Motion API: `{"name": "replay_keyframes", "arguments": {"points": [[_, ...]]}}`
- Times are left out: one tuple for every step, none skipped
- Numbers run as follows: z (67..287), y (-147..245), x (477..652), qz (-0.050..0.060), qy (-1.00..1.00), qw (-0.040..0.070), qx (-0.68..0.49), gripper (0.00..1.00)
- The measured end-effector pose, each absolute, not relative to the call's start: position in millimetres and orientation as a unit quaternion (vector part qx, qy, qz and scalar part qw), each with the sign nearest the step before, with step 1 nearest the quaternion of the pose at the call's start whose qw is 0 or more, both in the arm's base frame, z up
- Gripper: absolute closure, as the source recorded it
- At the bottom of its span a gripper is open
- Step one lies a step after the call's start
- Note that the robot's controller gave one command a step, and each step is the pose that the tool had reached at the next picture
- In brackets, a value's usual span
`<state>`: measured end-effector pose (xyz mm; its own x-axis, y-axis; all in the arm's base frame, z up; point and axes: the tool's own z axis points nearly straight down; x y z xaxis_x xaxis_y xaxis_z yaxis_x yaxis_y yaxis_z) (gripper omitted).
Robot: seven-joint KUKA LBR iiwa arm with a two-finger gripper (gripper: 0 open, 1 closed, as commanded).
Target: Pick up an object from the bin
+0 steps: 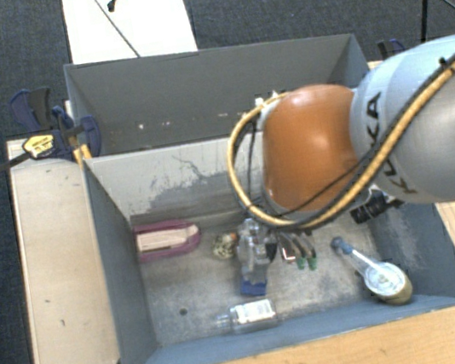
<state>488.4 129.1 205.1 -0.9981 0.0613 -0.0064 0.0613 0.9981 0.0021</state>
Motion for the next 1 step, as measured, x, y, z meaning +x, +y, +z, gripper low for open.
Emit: {"name": "replay_keyframes", "arguments": {"points": [[203.8, 128.8, 487.7, 0.001, 0.999, 0.002, 0.032, 0.0]]}}
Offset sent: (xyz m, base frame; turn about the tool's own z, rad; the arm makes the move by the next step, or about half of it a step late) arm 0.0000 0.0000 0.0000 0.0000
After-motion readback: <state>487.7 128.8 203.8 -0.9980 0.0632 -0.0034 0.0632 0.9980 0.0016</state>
